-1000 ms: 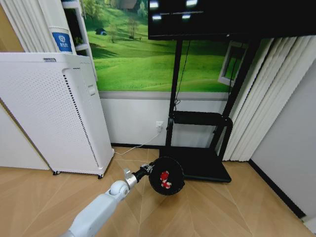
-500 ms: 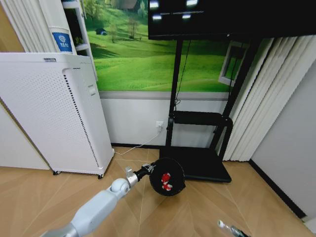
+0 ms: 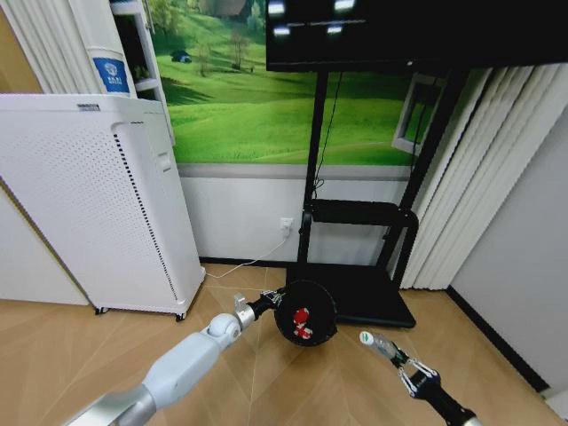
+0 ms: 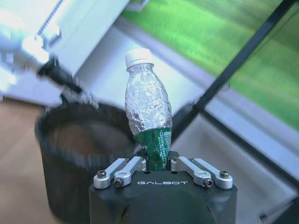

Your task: Pick up the trash bin and place the garbage on the floor into it.

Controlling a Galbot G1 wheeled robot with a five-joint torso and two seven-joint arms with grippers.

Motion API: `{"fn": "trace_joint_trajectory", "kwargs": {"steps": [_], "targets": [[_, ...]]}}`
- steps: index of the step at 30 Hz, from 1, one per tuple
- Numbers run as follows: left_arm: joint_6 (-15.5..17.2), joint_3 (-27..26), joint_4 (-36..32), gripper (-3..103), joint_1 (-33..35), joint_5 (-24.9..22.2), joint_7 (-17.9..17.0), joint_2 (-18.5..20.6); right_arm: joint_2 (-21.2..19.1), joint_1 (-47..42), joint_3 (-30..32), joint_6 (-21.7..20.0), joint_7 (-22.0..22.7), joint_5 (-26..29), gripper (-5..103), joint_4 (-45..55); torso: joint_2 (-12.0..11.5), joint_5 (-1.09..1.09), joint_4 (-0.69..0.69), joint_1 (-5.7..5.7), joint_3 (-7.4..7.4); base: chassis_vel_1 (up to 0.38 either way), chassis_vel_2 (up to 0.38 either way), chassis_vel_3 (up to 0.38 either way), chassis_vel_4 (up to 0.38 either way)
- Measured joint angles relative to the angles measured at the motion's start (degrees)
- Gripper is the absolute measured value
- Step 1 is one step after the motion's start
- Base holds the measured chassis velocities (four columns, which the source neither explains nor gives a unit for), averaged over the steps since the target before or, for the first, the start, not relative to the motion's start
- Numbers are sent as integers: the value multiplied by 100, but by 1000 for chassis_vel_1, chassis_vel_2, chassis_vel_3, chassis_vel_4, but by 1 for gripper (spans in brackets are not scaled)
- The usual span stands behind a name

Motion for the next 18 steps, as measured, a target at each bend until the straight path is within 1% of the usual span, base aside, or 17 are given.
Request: {"fn": "trace_joint_trajectory", "kwargs": {"steps": [1, 2, 4, 9, 11, 12, 13, 14, 15, 16, 18], "targets": [[9, 37, 19, 6, -50, -34, -19, -59, -2, 0, -41, -86, 12, 34, 18, 190, 0, 3, 0, 0, 0, 0, 0, 0, 0], [9, 37, 19, 6, -50, -34, -19, -59, -2, 0, -41, -86, 12, 34, 18, 190, 0, 3, 0, 0, 0, 0, 0, 0, 0], [11, 112, 193, 6, -169, -46, 7, -220, -7, -9, -96, -177, 18, 64, 18, 493, 0, 2, -3, 0, 0, 0, 0, 0, 0], [25, 221, 348, 6, -274, -75, 104, -342, -5, -46, -151, -268, 21, 79, 18, 709, 0, 3, -3, 0, 0, 0, 0, 0, 0], [34, 310, 473, 6, -342, -85, 178, -472, 14, -66, -224, -307, 31, 48, 18, 775, 0, 4, 1, 0, 0, 0, 0, 0, 0], [34, 310, 473, 6, -342, -85, 178, -472, 14, -66, -224, -307, 31, 48, 18, 775, 0, 4, 1, 0, 0, 0, 0, 0, 0], [37, 361, 528, 6, -361, -84, 201, -564, 27, -56, -257, -315, 31, 14, 18, 787, 0, 4, -1, 0, 0, 0, 0, 0, 0], [45, 445, 601, 6, -362, -62, 198, -805, 50, 12, -341, -377, 31, -41, 18, 807, 0, 4, 0, 0, 0, 0, 0, 0, 0], [45, 445, 601, 6, -362, -62, 198, -805, 50, 12, -341, -377, 31, -41, 18, 807, 0, 4, 0, 0, 0, 0, 0, 0, 0], [92, 601, 510, 6, -281, -142, 80, -1166, 86, 2, -550, -420, 29, -167, 18, 807, 0, 4, -3, 0, -1, 0, 0, 0, 0], [117, 670, 396, 6, -233, -172, 12, -1226, 92, 19, -619, -421, 13, -197, 18, 765, 0, 3, -3, 0, 0, 0, 0, 0, 0]]}}
